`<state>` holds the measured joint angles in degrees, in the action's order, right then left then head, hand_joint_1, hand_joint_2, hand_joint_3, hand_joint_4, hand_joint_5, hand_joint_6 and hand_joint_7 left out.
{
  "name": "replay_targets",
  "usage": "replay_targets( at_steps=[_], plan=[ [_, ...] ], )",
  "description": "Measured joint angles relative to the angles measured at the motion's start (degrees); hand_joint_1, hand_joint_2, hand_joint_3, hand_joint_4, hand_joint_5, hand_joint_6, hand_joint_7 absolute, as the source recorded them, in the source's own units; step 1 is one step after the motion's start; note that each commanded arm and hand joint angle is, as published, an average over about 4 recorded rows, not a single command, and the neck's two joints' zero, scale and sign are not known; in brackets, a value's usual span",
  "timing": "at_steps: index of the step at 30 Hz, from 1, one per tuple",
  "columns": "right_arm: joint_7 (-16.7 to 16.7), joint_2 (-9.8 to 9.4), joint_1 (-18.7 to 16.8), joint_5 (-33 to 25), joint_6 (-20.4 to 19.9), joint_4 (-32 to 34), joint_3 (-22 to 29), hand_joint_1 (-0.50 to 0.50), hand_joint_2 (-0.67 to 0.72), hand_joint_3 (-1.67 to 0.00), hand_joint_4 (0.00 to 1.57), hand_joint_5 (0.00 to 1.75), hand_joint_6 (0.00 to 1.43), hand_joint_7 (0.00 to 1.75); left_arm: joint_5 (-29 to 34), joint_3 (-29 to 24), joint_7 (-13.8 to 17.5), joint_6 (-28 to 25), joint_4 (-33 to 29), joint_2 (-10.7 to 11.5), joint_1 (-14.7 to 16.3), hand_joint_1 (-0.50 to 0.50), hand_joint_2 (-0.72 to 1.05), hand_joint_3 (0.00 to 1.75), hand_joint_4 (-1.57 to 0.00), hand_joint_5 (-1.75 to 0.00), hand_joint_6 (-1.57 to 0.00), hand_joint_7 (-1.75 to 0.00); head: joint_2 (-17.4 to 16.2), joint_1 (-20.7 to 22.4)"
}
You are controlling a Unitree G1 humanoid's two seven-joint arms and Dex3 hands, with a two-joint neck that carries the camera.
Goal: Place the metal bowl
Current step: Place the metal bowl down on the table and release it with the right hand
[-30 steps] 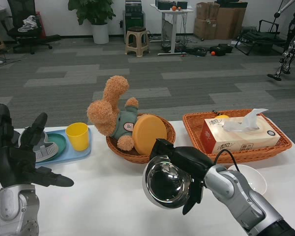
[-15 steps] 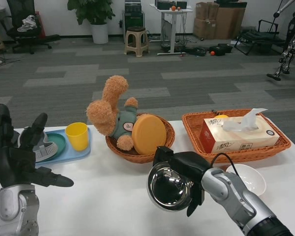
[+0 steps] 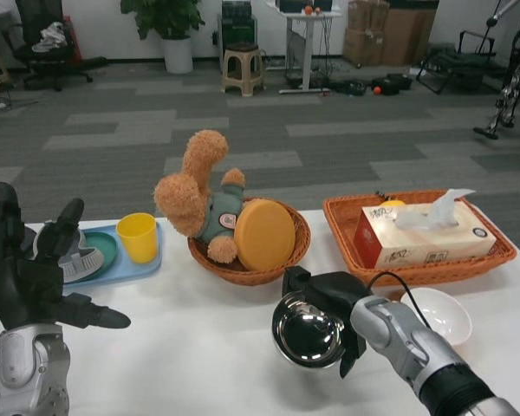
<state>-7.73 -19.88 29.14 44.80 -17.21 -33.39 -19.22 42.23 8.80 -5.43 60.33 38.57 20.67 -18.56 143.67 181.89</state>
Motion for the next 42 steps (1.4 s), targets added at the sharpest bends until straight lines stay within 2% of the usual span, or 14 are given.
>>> replay_targets(
  at_steps=[3,13,20,24,28,31,34,38,40,42],
  plan=[
    [0.7,0.53,0.4,0.2,-0.1,-3.3,-0.4,-0.46,-0.48,-0.87,1.33,1.65,0.45,1.68,0.0,0.1,0.0,0.0,0.0,0.0,0.0,-0.48,-0.72,0.09,-0.71,-0.10,-0.16,-0.07,-0.1,0.0],
    [2.0,1.35,0.7,0.6,-0.2,-9.1,-0.4,-0.46,-0.48,-0.87,1.22,1.65,0.30,1.68,0.0,0.2,0.0,0.0,0.0,0.0,0.0,-0.48,-0.72,0.09,-0.71,-0.10,-0.16,-0.07,-0.4,0.2],
    [2.7,1.36,0.9,0.3,-0.5,-10.4,-0.2,-0.46,-0.46,-0.87,0.74,1.75,0.14,1.66,0.0,0.2,0.0,0.0,0.0,0.0,0.0,-0.48,-0.72,0.09,-0.71,-0.10,-0.16,-0.07,-0.9,0.1],
    [2.7,1.36,0.8,0.2,-1.1,-10.6,0.1,-0.48,-0.38,-0.87,0.43,1.60,0.03,1.61,0.0,0.2,0.0,0.0,0.0,0.0,0.0,-0.48,-0.72,0.09,-0.71,-0.10,-0.16,-0.07,-1.1,0.1],
    [2.7,1.36,0.6,-0.1,-1.4,-10.6,0.4,-0.46,-0.32,-0.87,0.27,1.55,0.00,1.54,0.0,0.2,0.0,0.0,0.0,0.0,0.0,-0.48,-0.72,0.09,-0.71,-0.10,-0.16,-0.07,-1.1,0.1],
    [2.7,1.36,0.2,-1.0,-1.6,-10.5,0.8,-0.46,-0.21,-0.83,0.22,1.48,0.00,1.54,0.0,0.2,0.0,0.0,0.0,0.0,0.0,-0.48,-0.72,0.09,-0.71,-0.10,-0.16,-0.07,-1.2,0.1],
    [2.7,1.36,-0.2,-1.2,-1.6,-9.5,1.0,-0.46,0.00,-0.59,0.16,1.26,0.00,1.50,0.0,0.2,0.0,0.0,0.0,0.0,0.0,-0.48,-0.72,0.09,-0.71,-0.10,-0.16,-0.07,-1.4,0.1],
    [2.3,1.38,-0.9,-2.2,-1.1,-7.3,1.6,-0.46,0.41,-0.22,0.08,0.70,0.00,1.40,0.0,0.2,0.0,0.0,0.0,0.0,0.0,-0.48,-0.72,0.09,-0.71,-0.10,-0.16,-0.07,-1.4,0.1],
    [2.1,1.37,-1.3,-4.1,-0.7,-7.2,1.9,-0.46,0.58,-0.10,0.06,0.58,0.00,1.40,0.0,0.2,0.0,0.0,0.0,0.0,0.0,-0.48,-0.72,0.09,-0.71,-0.10,-0.16,-0.07,-1.5,0.1],
    [1.9,1.37,-1.7,-6.7,-0.5,-7.2,2.1,-0.46,0.68,-0.08,0.06,0.46,0.00,1.36,0.0,0.2,0.0,0.0,0.0,0.0,0.0,-0.48,-0.72,0.09,-0.71,-0.10,-0.16,-0.07,-1.6,0.1]
  ],
)
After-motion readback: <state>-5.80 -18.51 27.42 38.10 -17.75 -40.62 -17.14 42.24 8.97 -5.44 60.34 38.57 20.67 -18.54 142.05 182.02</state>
